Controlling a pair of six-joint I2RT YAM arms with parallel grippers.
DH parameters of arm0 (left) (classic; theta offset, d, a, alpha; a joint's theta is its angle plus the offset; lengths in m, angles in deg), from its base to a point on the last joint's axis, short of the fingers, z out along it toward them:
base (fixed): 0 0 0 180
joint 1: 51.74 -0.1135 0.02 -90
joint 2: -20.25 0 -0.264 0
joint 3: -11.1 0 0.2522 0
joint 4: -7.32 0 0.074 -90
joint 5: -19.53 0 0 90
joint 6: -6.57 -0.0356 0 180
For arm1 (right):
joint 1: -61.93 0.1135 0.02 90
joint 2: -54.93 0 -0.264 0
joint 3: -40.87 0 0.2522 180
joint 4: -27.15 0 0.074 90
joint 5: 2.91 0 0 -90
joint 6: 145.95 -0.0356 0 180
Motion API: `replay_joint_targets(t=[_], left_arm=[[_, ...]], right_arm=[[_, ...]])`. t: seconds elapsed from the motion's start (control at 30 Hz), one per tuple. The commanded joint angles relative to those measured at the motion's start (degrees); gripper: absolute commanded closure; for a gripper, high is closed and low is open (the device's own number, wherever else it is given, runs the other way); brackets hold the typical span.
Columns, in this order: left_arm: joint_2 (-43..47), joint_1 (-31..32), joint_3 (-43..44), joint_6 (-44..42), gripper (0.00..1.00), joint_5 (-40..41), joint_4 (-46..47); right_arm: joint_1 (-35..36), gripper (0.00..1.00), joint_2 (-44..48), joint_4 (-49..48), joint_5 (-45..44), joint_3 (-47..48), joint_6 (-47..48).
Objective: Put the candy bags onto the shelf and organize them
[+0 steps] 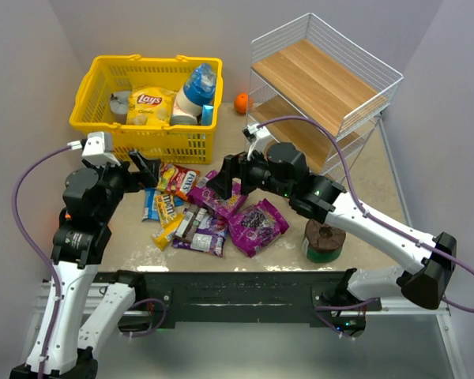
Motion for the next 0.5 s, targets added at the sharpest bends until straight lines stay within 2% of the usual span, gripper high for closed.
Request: replay_joint_targets(t=[0.0,0.17,0.27,0.33,0.4,0.47], left_arm=[[0.71,0.19,-2.56,0.52,0.0,-1.16,3.8],[0.88,0.19,-5.89,0.34,0.0,-4.76,4.68],[1.15,0.19,-8.35,1.66,0.01,-5.11,5.55],[1.67,0.19,-8.72,5.76,0.0,-2.93,4.6],[2.9,0.19,-9.85,9.82,0.0,3.56,3.63],[5.8,0.19,-12.04,11.24,0.0,4.2,4.67]], right_arm=[[0.02,0.01,1.53,2.62,-7.63,0.54,-1.04],[0.02,0.01,1.45,3.75,-7.89,0.27,0.63],[0.02,0.01,-1.01,7.61,-7.11,2.2,1.33],[0.02,0.01,-1.72,9.2,-6.58,2.39,1.86],[0.02,0.01,-1.72,10.16,-7.53,1.33,1.25],[0.02,0.01,-1.37,10.78,-9.82,-0.15,0.89]])
